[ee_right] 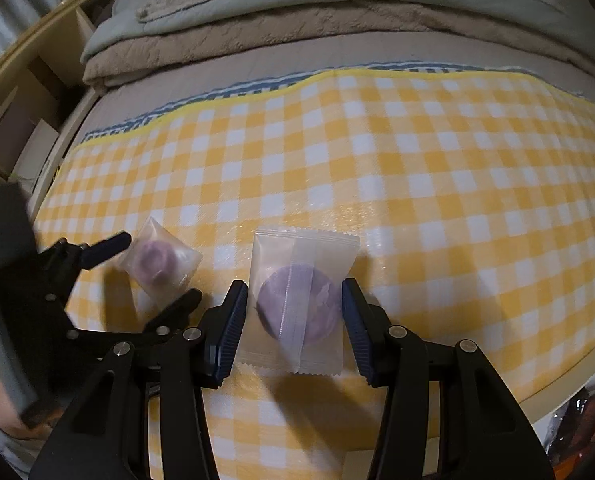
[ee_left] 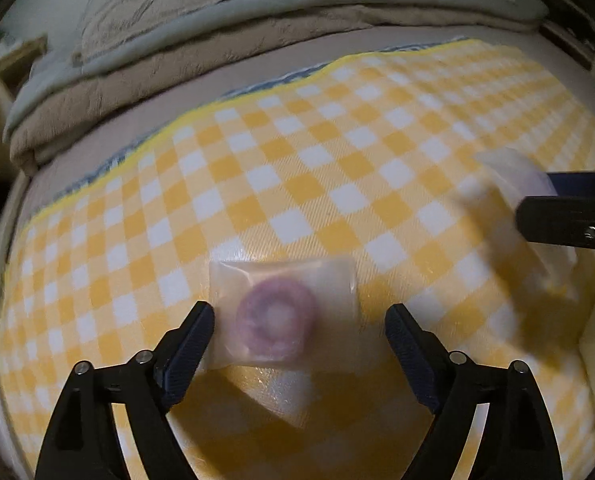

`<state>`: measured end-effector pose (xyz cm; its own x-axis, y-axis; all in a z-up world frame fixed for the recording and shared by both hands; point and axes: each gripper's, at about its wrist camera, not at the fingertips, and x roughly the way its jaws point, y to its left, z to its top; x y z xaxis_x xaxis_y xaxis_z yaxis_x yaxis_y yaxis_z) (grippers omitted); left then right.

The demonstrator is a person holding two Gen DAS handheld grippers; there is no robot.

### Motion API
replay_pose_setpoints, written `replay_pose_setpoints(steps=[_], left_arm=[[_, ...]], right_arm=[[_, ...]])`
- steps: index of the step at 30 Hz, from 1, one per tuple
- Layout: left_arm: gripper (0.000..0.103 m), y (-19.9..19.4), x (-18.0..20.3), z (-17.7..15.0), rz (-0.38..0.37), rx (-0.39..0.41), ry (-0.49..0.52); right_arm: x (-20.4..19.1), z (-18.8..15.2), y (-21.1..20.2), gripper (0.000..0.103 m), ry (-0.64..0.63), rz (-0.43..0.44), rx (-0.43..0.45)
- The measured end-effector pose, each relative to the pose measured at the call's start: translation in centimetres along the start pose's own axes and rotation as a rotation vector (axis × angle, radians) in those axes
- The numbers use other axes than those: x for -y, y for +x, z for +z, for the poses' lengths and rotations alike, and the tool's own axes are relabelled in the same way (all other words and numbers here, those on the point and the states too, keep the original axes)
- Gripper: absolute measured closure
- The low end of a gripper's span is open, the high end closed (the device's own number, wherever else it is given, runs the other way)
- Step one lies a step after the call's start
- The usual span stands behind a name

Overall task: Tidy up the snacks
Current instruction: 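Lift the purple-ring packet with the right tool while the left tool grasps another purple-ring packet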

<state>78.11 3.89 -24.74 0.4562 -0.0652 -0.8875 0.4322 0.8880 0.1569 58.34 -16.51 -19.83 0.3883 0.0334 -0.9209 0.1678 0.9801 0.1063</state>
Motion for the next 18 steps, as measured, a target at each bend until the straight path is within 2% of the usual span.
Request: replay_pose_setpoints(steps=[1, 2, 6, 9, 18], left_arm=[[0.033, 0.1, -0.2, 0.0, -0.008, 0.003, -0.027], [0.038, 0.1, -0.5, 0.1, 0.0, 0.004, -0.045], [0.051, -0.8, -0.4, 0.1, 0.005, 0.016, -0.073], [0.074, -3.1, -0.5, 0.2, 0.002, 0.05, -0.121], [0.096, -11.4, 0.9, 0.0, -0.024, 0.144, -0.215]], right_arm=[[0.2, 0.0, -0.2, 0.054, 0.0, 0.002, 0.002], [0.2, 0.0, -0.3, 0.054, -0.001, 0.003, 0.003], [0.3, -0.1, -1.2, 0.054, -0.01, 0.007, 0.017], [0.7, -0.2, -2.7, 0.054, -0.014, 0.005, 0.037], [1.9, -1.0, -9.2, 0.054, -0.051, -0.005, 0.114]])
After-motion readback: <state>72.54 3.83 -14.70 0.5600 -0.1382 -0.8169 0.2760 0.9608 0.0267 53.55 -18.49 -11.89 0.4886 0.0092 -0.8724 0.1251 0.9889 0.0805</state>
